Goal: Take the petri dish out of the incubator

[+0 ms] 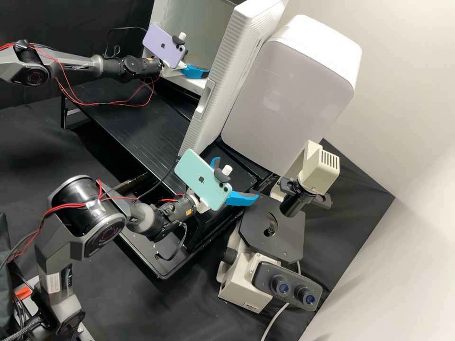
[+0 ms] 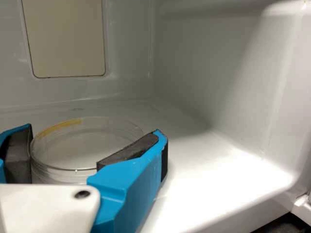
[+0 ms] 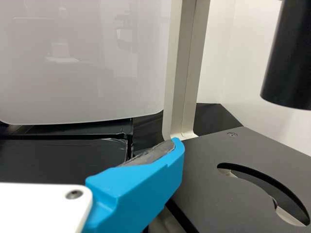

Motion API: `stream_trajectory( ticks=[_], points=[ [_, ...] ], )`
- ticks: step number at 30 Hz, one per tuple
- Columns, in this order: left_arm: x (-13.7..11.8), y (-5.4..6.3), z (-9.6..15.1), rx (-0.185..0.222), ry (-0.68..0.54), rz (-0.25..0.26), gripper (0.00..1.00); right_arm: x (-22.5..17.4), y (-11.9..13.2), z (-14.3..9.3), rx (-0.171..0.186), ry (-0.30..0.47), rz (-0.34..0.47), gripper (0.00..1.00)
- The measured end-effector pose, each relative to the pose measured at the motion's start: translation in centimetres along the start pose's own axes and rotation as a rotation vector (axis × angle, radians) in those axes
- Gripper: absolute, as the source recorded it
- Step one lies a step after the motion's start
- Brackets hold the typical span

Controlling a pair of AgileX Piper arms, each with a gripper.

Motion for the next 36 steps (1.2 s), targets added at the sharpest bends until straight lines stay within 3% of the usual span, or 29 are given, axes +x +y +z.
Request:
stream_trajectory(
  ticks=[18,25,36],
  points=[
    [-1.1,0.0,-0.6,-0.012,-0.040,-0.004,0.00,0.0,0.0,0.0,0.000,0.000,0.000,1.00],
    [-2.5,1.1,-0.1,-0.061,-0.072,-0.004,0.00,0.0,0.0,0.0,0.000,0.000,0.000,1.00],
    [-3.9,2.6,0.3,-0.051,-0.103,0.008,0.00,0.0,0.0,0.0,0.000,0.000,0.000,1.00]
  ],
)
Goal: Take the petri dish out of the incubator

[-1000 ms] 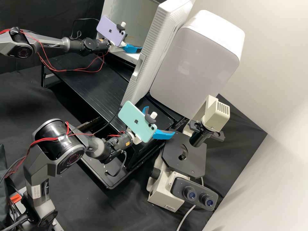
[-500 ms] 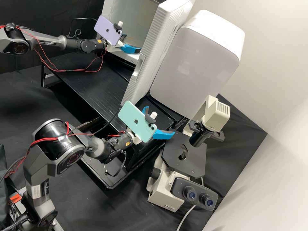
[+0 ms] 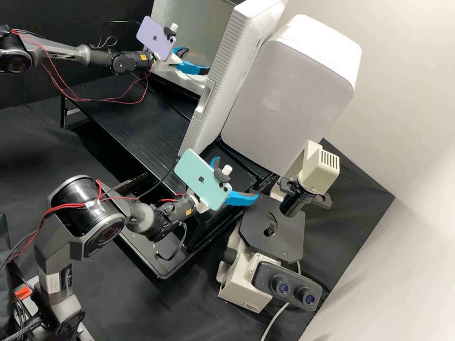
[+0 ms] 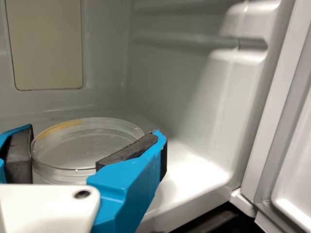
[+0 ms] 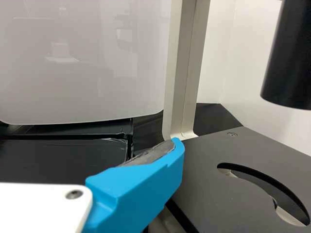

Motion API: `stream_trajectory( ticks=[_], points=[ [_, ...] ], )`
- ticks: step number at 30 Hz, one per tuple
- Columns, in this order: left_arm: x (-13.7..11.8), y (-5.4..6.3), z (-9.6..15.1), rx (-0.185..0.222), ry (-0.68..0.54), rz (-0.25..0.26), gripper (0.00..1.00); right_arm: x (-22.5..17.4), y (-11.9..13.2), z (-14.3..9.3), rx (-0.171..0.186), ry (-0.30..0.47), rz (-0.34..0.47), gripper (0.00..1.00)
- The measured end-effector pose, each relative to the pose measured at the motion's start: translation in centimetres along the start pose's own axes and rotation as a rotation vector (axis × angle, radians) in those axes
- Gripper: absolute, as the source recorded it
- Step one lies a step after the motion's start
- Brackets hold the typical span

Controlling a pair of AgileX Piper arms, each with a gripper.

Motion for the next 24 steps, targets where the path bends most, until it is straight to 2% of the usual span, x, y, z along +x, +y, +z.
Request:
stream_trajectory(
  ticks=[2,7,9,16,20,24],
  points=[
    [-0.1,0.2,0.1,-0.008,-0.003,0.004,0.00,0.0,0.0,0.0,0.000,0.000,0.000,1.00],
    [-0.3,0.1,0.1,0.010,-0.008,-0.003,0.00,0.0,0.0,0.0,0.000,0.000,0.000,1.00],
    [-0.3,-0.1,0.0,0.025,-0.009,-0.009,0.00,0.0,0.0,0.0,0.000,0.000,0.000,1.00],
    [-1.1,-1.3,-0.2,0.027,-0.013,-0.057,0.00,0.0,0.0,0.0,0.000,0.000,0.000,1.00],
    [-2.4,-1.3,-0.1,0.057,-0.029,-0.069,0.00,0.0,0.0,0.0,0.000,0.000,0.000,1.00],
    [-4.4,-1.0,0.1,0.096,-0.061,-0.056,0.00,0.0,0.0,0.0,0.000,0.000,0.000,1.00]
  ],
)
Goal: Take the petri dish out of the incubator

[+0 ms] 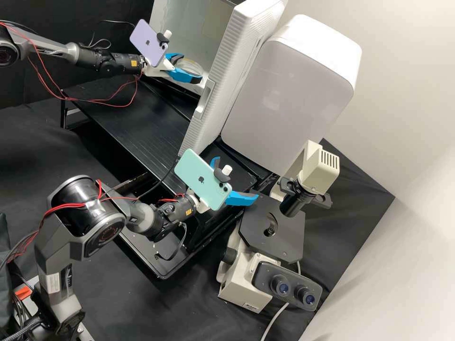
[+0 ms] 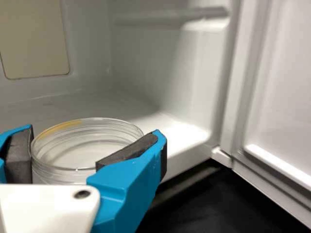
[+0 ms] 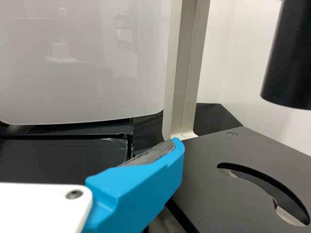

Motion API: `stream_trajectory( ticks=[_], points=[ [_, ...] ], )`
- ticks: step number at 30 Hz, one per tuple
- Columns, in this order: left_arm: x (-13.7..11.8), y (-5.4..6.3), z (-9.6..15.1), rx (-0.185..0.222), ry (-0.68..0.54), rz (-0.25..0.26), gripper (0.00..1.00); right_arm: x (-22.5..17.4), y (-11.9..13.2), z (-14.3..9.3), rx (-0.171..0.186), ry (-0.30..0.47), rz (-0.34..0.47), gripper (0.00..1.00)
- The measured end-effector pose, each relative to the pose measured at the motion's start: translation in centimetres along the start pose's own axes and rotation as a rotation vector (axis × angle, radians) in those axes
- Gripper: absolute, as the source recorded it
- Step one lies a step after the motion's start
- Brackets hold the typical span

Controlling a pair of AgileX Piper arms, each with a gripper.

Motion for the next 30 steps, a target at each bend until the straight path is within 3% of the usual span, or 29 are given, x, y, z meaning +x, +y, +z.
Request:
stream_trajectory(
  ticks=[3,11,14,22,30],
  points=[
    [-1.6,0.0,0.3,0.010,-0.020,0.004,0.00,0.0,0.0,0.0,0.000,0.000,0.000,1.00],
    [-6.0,-0.3,1.2,0.089,-0.082,0.004,0.00,0.0,0.0,0.0,0.000,0.000,0.000,1.00],
    [-7.6,-0.5,1.5,0.097,-0.112,0.009,0.00,0.0,0.0,0.0,0.000,0.000,0.000,1.00],
    [-11.1,-1.4,1.7,0.084,-0.165,0.025,0.00,0.0,0.0,0.0,0.000,0.000,0.000,1.00],
    [-14.9,-3.5,1.1,0.078,-0.184,-0.014,0.00,0.0,0.0,0.0,0.000,0.000,0.000,1.00]
  ],
)
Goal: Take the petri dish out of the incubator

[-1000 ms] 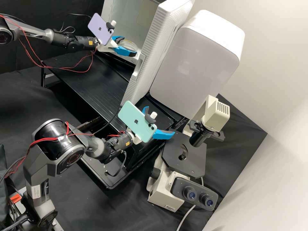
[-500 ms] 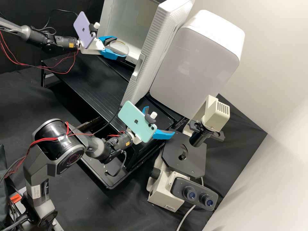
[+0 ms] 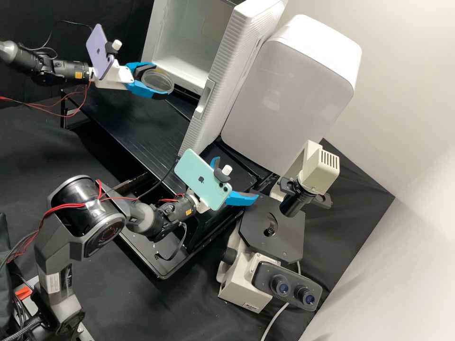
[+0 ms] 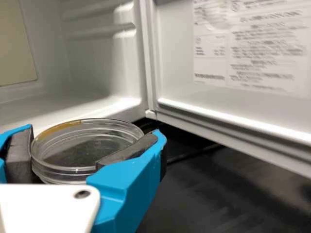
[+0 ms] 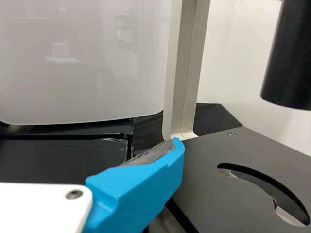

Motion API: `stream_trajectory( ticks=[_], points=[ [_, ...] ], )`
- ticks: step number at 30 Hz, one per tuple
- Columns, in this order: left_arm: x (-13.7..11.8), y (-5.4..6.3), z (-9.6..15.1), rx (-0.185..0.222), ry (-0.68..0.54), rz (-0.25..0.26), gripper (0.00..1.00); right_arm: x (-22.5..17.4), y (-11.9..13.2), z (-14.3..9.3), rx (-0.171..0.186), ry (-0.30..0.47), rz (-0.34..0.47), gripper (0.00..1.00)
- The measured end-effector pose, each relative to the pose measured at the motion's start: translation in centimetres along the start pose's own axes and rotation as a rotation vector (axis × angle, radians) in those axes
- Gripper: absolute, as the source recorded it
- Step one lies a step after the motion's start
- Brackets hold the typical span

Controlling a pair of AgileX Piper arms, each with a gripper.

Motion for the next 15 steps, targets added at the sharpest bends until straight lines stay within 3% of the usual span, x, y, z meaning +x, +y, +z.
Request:
stream_trajectory(
  ticks=[11,15],
  points=[
    [-3.9,-2.4,0.6,0.007,-0.028,-0.013,0.00,0.0,0.0,0.0,0.000,0.000,0.000,1.00],
    [-4.5,-3.4,0.8,-0.013,-0.022,-0.018,0.00,0.0,0.0,0.0,0.000,0.000,0.000,1.00]
  ],
)
